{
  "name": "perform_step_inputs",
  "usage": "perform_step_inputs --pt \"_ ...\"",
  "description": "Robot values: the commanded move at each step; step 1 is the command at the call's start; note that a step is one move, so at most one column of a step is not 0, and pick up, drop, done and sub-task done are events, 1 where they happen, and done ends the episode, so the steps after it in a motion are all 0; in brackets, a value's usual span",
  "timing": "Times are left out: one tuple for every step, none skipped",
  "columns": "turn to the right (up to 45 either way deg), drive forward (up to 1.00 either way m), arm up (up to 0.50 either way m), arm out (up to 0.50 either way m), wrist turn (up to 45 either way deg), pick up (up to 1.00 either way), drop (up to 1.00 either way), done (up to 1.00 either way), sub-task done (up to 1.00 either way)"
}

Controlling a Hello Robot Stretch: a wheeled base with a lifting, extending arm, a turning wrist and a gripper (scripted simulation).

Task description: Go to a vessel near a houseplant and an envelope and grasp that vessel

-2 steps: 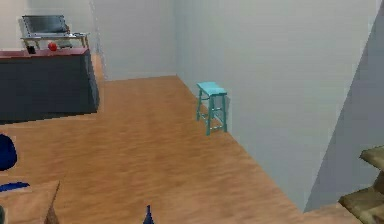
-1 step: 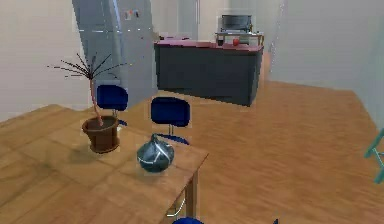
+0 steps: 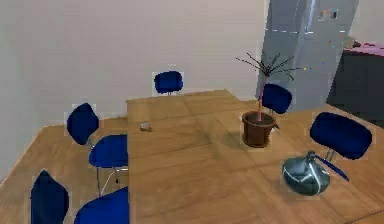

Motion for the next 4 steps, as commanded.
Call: perform_step_inputs --pt "-45.0 0.0 0.0 0.0 0.0 0.0 0.0 0.0 0.0" --pt "-9.0 0.0 0.0 0.0 0.0 0.0 0.0 0.0 0.0" --pt "0.0 0.0 0.5 0.0 0.0 0.0 0.0 0.0 0.0" --pt "0.0 0.0 0.38 0.0 0.0 0.0 0.0 0.0 0.0"
